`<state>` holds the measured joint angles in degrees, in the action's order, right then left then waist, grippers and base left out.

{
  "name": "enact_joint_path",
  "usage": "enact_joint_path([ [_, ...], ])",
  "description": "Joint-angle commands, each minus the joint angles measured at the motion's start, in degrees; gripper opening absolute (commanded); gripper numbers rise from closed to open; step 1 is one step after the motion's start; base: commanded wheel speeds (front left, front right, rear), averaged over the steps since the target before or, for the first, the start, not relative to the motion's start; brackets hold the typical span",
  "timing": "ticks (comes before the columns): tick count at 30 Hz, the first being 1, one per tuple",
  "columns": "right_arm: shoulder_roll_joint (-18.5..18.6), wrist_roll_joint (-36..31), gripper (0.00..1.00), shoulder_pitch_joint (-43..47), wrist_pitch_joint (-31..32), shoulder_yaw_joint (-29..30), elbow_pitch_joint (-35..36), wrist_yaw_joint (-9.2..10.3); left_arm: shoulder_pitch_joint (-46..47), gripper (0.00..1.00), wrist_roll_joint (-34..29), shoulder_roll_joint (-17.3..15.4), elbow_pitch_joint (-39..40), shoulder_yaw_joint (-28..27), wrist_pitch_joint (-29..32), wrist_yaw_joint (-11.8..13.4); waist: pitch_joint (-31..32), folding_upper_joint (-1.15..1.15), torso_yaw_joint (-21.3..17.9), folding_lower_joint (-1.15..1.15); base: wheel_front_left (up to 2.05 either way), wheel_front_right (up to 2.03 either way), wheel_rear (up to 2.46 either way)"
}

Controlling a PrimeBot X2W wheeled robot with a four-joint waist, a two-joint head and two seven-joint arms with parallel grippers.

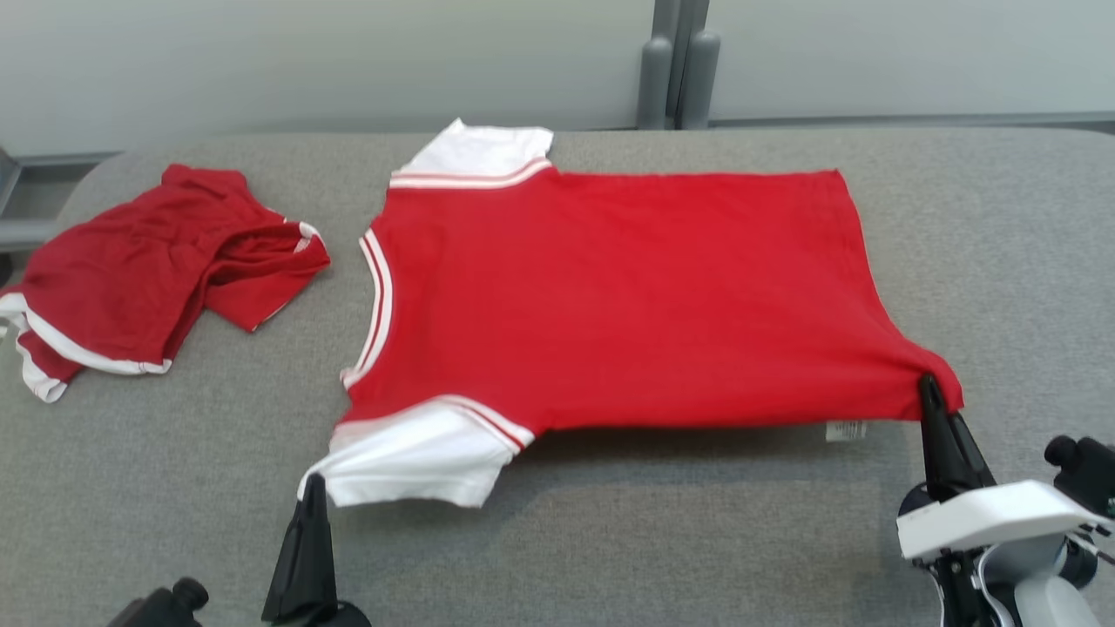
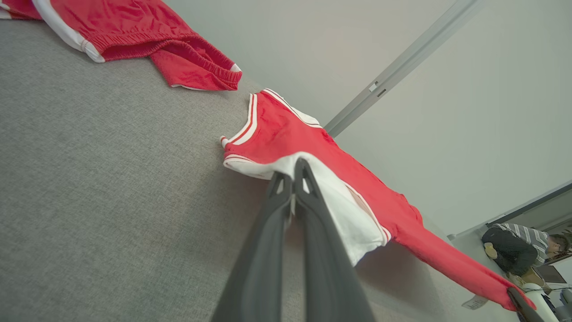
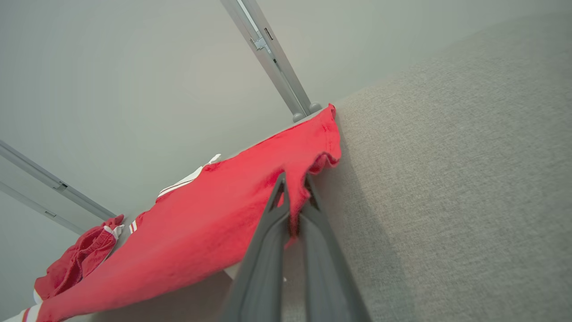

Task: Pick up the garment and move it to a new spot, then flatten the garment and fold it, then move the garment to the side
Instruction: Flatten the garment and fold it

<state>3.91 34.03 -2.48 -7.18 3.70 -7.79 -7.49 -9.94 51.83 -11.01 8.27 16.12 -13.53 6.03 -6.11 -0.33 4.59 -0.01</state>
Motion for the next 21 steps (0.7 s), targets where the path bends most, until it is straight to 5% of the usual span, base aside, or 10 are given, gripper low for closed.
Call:
enact_joint_path([
  [1, -0.24, -0.38, 0.0, 1.79, 0.5, 0.66, 0.89, 0.0, -1.74, 0.0, -0.46, 0.1, 0.01, -0.46, -0.37, 0.3, 2.95, 0.33, -1.56, 0.01, 0.0, 0.0, 0.0],
  [21, -0.9, -0.43, 0.0, 13.48, -0.25, -0.52, -2.1, 0.0, -10.71, 0.0, -2.58, -2.18, -1.42, 2.45, 1.06, 1.54, 6.14, 0.33, -2.42, 0.01, 0.0, 0.0, 0.0],
])
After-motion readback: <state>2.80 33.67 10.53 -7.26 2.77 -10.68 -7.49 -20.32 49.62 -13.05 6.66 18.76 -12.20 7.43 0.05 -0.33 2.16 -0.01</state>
